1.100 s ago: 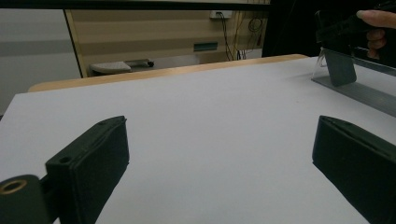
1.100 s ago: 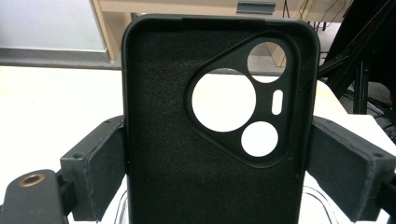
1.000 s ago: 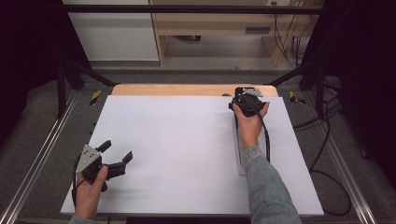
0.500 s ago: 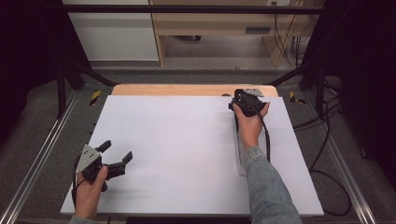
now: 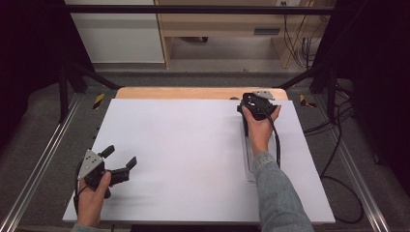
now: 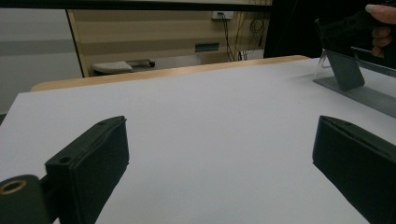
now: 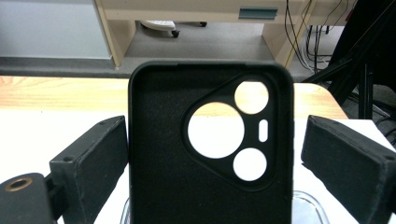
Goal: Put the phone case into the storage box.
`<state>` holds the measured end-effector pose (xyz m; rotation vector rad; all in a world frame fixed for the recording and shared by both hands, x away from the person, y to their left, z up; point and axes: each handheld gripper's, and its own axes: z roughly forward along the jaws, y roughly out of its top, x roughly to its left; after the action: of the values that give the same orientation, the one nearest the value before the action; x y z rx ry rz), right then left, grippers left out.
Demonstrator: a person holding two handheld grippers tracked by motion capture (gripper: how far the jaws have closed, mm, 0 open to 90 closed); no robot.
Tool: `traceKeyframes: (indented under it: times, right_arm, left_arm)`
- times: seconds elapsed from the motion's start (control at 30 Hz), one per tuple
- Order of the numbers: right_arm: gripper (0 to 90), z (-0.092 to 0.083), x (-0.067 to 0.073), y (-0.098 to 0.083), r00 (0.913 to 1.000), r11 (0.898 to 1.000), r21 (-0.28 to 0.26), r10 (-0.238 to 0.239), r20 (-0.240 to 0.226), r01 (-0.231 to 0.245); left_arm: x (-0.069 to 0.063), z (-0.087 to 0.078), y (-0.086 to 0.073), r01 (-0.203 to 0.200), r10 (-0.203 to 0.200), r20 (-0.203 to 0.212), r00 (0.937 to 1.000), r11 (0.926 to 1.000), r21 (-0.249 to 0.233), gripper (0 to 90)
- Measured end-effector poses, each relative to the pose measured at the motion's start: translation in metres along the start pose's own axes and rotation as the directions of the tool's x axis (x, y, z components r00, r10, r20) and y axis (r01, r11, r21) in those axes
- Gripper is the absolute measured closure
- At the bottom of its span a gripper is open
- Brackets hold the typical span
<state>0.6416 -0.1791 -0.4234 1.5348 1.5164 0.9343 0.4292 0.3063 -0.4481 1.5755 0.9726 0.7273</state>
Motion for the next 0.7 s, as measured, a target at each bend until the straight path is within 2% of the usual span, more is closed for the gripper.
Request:
traceKeyframes:
  times: [0.7]
  right_arm:
    - [8.2,-0.015,-0.003,0.009,0.9998,0.999,-0.045,0.015,-0.013,-0.015]
  left_arm:
    - [0.000,0.000,0.000,-0.001,0.001,-0.005,1.0000,1.0000,0.000,3.5]
